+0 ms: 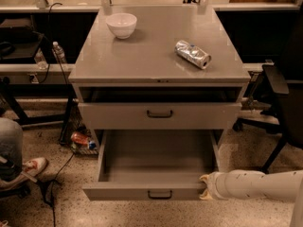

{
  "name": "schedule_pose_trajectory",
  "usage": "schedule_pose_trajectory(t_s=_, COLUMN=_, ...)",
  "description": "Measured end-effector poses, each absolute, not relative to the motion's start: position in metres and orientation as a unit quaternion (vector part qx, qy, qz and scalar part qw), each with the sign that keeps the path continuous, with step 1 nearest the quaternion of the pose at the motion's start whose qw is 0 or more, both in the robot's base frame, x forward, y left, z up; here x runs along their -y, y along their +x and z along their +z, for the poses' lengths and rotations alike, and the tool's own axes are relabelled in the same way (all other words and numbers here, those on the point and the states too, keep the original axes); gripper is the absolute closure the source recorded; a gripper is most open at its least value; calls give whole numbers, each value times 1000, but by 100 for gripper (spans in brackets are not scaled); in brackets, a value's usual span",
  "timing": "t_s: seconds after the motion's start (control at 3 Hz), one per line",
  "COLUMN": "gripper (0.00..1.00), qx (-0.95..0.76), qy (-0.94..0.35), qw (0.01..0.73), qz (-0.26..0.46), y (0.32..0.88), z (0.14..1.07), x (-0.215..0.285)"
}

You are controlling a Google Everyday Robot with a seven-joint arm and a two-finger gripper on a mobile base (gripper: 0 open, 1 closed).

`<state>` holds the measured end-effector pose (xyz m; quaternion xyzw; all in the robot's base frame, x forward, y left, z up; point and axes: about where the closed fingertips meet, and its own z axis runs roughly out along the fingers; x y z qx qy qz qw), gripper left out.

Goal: Open middle drawer

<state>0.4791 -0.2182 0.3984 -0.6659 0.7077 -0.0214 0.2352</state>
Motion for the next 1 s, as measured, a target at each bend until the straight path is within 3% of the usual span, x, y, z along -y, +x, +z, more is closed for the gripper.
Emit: schedule_pose_trajectory(t_s=1.0, gripper=4, qx=-707, qy=-667, qw=235, qz=-20, y=478, z=397, x=217)
